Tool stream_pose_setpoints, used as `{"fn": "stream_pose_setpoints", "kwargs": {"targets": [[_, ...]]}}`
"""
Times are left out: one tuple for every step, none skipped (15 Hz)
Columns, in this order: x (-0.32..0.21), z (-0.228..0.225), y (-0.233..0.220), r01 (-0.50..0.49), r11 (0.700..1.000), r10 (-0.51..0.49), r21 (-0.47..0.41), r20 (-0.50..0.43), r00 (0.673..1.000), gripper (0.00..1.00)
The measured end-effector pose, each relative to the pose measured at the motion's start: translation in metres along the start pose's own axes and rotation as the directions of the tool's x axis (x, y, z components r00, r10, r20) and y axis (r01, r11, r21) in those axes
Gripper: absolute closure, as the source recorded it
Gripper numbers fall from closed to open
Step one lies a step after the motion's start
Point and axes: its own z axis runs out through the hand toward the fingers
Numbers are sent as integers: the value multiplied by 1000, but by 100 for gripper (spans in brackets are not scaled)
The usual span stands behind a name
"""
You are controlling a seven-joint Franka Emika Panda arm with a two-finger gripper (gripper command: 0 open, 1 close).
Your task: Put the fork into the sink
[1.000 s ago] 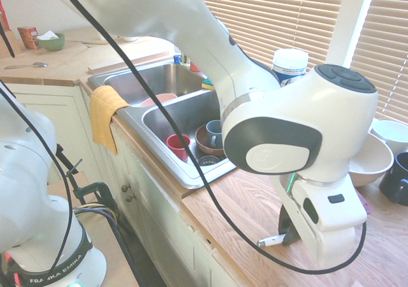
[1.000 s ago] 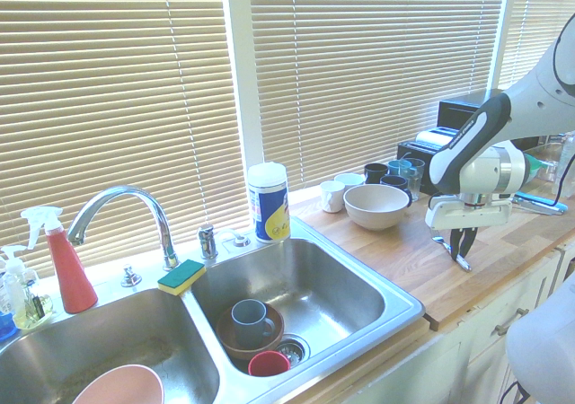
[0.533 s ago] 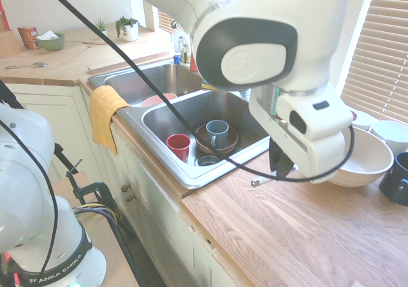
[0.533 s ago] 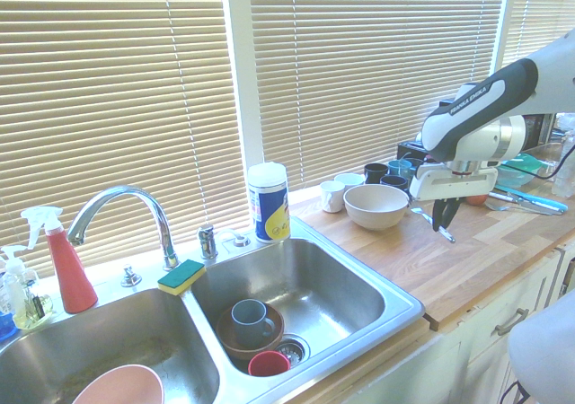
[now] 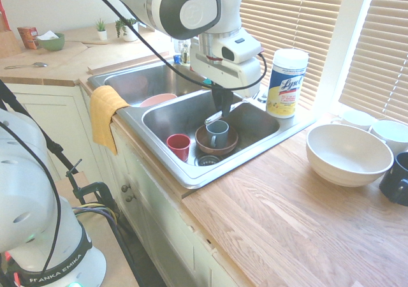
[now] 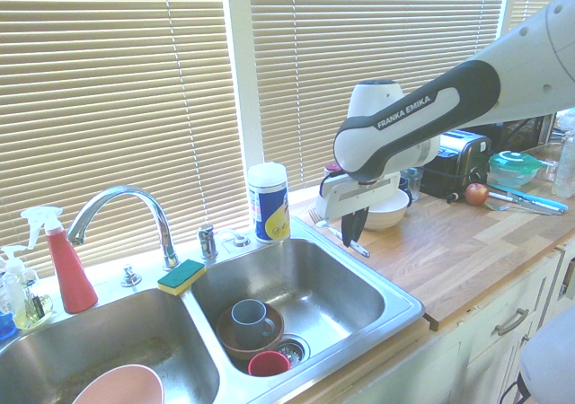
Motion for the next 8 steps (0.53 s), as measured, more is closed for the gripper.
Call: {"fn": "stream_pose_setpoints", "kwargs": {"targets": [[-1, 15, -7, 7, 1000, -7, -2, 2, 1000, 100], [-2, 30, -12, 15, 1000, -15, -4, 6, 1000, 100], [-2, 46, -17, 25, 1000, -25, -8, 15, 1000, 100], [-3, 63, -19, 34, 999, -34, -18, 25, 999, 100], [-3, 81, -20, 46, 998, -45, -30, 36, 998, 100], [-5, 98, -22, 59, 997, -58, -41, 47, 997, 100], [-7, 114, -23, 72, 996, -69, -51, 58, 996, 100], [-11, 130, -25, 84, 995, -80, -62, 69, 994, 100]]}}
